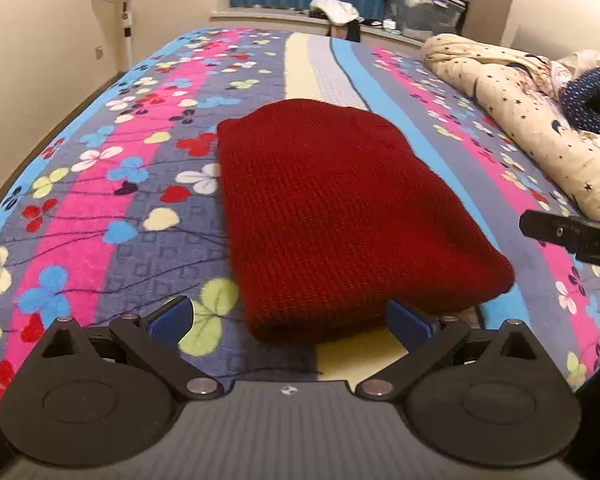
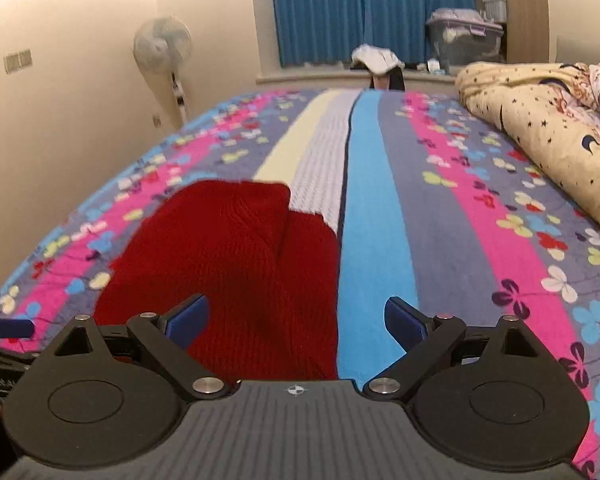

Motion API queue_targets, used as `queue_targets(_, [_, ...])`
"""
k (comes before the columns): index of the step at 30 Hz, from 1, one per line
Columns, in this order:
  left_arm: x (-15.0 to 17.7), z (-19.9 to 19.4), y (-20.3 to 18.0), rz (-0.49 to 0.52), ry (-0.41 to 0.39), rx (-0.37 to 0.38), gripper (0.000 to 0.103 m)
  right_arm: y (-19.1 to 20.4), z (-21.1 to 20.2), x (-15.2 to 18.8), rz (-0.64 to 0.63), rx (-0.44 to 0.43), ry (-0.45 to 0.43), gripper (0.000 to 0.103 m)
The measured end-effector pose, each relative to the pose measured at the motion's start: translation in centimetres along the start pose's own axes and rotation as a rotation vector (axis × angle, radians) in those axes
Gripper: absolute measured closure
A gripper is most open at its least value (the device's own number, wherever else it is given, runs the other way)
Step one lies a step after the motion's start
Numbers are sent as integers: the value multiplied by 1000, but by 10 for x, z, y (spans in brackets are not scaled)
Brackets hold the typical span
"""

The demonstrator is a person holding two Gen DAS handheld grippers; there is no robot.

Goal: Fold small clothes

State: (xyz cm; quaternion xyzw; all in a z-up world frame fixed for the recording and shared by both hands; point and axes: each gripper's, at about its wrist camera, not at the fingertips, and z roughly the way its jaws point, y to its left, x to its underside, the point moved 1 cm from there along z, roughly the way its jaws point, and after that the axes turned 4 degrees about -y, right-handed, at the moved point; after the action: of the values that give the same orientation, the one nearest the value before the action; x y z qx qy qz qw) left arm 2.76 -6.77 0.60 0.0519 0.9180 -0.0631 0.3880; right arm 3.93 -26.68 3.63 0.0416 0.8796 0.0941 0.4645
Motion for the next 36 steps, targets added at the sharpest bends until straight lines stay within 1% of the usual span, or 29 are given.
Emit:
queue_targets(2, [-1,4,5,-21,25,-2,0,6,5,1,1,-3,16,8])
queue_targets(5, [-2,9,10,-53,47,-29,0,16,8,1,-16,-20,26,8])
queue_targets(10, [-5,6,11,-42,20,-49,0,34,16,1,-56,-35,37,8])
queue_targets(18, [-6,6,13,-41,26,-44,0,50,25,3,-78,-68,72,8])
queue_targets(23, [-6,5,13,-40,24,-46,0,53,25,3,-92,-81,75,8])
queue_targets(36, [-6,4,11,-34,19,-27,0,52,23,4,-101,-76,76,8])
